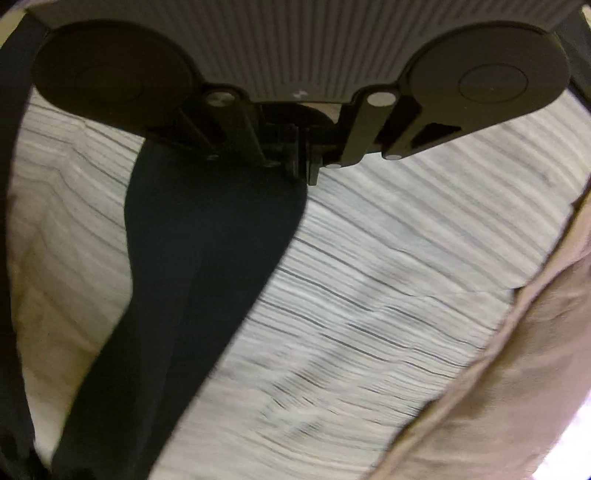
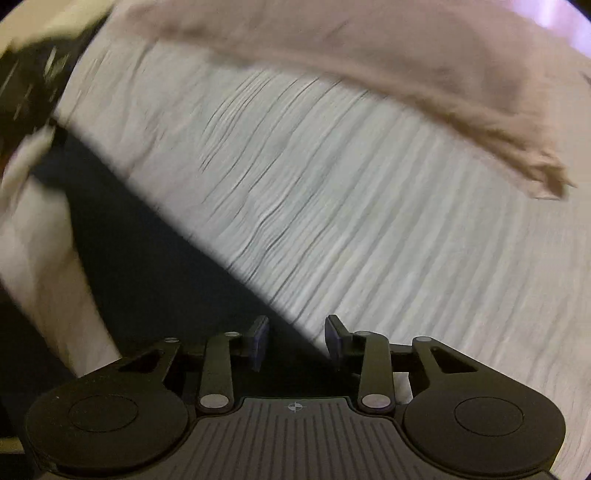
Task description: Fold clothes
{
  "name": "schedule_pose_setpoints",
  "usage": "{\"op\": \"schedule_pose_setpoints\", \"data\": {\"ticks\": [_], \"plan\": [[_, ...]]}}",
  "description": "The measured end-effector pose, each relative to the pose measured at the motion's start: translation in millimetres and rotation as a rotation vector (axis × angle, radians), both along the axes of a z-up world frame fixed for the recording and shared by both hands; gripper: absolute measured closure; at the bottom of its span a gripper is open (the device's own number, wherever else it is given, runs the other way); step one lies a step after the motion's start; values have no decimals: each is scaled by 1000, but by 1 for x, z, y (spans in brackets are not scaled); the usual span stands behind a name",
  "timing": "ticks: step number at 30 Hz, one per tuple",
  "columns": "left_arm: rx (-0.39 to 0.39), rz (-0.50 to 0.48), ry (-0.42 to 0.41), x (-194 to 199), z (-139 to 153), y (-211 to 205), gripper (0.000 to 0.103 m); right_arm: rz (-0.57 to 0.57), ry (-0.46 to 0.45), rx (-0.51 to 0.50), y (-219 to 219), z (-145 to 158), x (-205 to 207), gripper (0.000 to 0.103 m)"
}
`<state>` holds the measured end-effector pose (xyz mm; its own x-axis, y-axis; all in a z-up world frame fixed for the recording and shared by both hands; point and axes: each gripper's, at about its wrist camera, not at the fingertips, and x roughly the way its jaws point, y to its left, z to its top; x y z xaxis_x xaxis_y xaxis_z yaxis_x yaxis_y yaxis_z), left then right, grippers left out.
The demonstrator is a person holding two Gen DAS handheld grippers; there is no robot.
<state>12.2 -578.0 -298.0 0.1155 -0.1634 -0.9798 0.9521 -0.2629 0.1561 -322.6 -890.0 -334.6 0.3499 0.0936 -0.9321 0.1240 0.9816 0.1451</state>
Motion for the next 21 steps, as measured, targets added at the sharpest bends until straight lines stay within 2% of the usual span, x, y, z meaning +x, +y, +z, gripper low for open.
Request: {"op": "schedule_pose_setpoints", "data": {"ticks": [3,7,10,13,14,15,17,21], "plan": [[-35,13,-20,5,13,-2,102,11,45,-41,-9,-9,-4,67],[-64,23,-46,8,23,-11,102,130,133,-62,1,-29,-7,67],[-83,27,-64,9,31,-16,102,156,144,-61,5,-28,-11,67],[-104,32,-80,11,40,-21,102,225,179,-127,11,-33,-12,67],[-111,34,-86,12,42,-22,102,225,186,-129,13,-35,-11,78],[-118,36,-91,12,45,-24,102,217,174,-131,10,-34,-10,99],[-132,40,-102,13,51,-27,102,186,136,-145,4,-25,-7,99],[-164,90,-117,25,58,-32,101,24,-6,-195,-21,5,1,98]]}}
